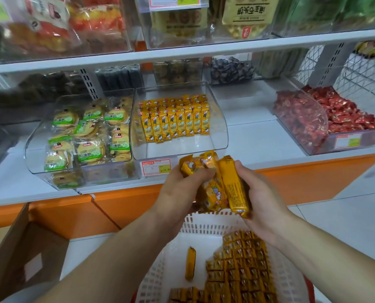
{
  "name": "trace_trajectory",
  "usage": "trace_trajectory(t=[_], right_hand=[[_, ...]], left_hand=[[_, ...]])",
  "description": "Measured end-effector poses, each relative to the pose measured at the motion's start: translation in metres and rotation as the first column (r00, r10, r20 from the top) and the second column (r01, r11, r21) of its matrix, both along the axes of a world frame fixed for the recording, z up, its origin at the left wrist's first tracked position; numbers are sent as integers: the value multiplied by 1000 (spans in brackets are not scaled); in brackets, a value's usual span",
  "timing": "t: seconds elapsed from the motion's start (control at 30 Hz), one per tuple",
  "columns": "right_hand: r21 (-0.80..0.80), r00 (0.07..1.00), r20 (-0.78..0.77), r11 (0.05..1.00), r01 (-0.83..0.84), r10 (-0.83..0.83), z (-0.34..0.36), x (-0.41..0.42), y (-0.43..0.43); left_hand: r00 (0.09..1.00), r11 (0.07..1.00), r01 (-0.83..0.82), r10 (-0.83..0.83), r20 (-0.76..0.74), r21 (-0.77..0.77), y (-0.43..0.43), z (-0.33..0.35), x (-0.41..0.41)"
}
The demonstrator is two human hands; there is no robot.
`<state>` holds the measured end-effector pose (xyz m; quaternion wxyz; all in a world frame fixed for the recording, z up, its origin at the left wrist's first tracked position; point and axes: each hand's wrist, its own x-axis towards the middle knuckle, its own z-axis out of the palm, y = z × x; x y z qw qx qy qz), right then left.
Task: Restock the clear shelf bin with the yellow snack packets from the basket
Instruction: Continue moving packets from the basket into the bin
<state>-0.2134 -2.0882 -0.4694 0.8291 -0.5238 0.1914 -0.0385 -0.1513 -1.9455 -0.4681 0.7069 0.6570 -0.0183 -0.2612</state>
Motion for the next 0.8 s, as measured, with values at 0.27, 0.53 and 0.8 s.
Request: trace_trajectory(t=[0.27,0.53,0.8], right_hand=[[-66,1000,27,998,4,-2,8,-4,17],[-59,996,-78,998,35,-40,9,-2,7],[9,998,-66,1000,-13,13,12,4,-12]], left_hand=[[987,989,-147,148,69,-17,-7,-2,-9],[989,993,-119,118,88,11,4,6,3],[989,991,-129,125,73,47,19,14,11]])
